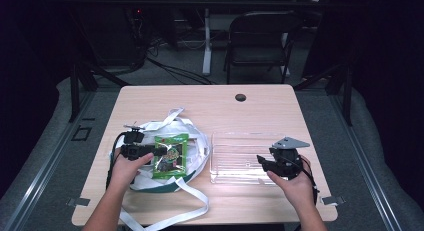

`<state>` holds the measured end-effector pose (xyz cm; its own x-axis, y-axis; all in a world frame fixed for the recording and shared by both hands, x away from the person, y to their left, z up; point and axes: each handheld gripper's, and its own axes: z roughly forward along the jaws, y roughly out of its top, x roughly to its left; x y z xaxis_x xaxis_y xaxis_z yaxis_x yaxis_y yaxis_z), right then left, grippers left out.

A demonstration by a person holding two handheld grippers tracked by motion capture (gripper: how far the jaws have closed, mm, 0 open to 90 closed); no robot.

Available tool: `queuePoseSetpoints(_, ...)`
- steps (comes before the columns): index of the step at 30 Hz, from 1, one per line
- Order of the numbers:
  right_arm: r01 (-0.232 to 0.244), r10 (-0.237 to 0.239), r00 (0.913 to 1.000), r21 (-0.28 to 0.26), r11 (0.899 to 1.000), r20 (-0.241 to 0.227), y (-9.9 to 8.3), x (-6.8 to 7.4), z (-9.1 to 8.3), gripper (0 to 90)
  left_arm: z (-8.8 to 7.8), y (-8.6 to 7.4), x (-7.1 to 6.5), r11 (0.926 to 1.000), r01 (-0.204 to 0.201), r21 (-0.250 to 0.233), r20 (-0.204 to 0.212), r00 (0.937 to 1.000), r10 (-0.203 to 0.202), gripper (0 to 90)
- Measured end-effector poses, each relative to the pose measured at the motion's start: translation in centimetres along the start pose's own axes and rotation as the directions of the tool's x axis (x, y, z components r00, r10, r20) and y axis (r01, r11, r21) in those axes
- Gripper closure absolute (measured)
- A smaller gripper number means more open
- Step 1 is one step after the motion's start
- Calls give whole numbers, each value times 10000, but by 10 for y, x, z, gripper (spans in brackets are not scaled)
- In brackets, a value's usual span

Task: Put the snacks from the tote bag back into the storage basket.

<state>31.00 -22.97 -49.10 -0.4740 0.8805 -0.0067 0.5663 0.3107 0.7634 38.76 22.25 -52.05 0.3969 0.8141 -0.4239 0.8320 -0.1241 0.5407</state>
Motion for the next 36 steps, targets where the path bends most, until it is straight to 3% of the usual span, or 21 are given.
queuePoseSetpoints(3, -20, 20, 10000, 0, 10000, -13, -1, 0, 0, 455, 4, 0, 2, 9998, 170, 51, 70, 9998, -171, 364)
queuePoseSetpoints(14, -34, 34, 10000, 0, 10000, 46, -2, 1, 0, 455, 13, 0, 6, 9988, 175, 455, 276, 9994, -187, 372)
queuePoseSetpoints(19, -74, 74, 10000, -43, 10000, 32, -3, 2, 0, 455, 16, 1, 7, 9978, 368, 542, 634, 9972, -402, 372)
queuePoseSetpoints(36, 5, -5, 9999, 4, 10000, 100, -4, 3, -2, 456, 24, 1, 6, 9954, 113, 950, 574, 9982, -168, 393)
